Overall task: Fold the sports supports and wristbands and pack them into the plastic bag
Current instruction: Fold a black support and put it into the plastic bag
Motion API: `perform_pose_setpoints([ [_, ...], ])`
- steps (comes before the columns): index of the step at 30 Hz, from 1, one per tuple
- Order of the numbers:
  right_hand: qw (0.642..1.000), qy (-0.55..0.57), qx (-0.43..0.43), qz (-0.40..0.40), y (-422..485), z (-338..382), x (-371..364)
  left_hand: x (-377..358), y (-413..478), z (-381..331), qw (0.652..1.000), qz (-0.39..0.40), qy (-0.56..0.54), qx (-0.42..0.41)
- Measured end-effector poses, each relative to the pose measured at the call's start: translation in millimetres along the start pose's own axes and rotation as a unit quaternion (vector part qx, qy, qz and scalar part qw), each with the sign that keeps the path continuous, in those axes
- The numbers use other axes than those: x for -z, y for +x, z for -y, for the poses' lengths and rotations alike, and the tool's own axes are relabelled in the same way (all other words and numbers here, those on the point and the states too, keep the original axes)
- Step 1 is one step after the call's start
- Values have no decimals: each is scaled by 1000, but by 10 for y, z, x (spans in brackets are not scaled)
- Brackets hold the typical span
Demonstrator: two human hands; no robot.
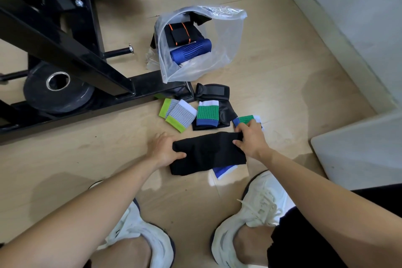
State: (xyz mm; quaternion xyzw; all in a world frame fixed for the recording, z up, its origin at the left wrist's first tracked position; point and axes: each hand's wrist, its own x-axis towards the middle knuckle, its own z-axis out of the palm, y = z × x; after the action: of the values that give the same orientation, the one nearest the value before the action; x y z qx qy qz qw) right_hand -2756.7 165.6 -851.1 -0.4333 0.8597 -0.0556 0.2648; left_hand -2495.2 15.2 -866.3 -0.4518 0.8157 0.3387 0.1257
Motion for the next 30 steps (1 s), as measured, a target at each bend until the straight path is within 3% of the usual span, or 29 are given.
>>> perform_pose_setpoints([
  [2,1000,21,-3,-2,8,-10,61,41,-29,3,987,40,-155,29],
  [4,989,143,-40,11,-15,8,154,118,-57,11,952,71,-289,68],
  [7,920,374,-113,37,-64,67,315,255,-131,-16,901,88,-414,99],
  [12,853,499,-136,70,-93,98,428,428,-128,-87,833,44,-540,114],
  [19,821,554,-127,59,-132,358,458,613,-107,-316,848,-83,-510,114],
  [27,769,623,-65,130,-221,819,432,521,-193,-782,906,-109,-409,6],
  [30,755,640,-46,135,-233,917,420,473,-223,-877,917,-82,-391,-25],
])
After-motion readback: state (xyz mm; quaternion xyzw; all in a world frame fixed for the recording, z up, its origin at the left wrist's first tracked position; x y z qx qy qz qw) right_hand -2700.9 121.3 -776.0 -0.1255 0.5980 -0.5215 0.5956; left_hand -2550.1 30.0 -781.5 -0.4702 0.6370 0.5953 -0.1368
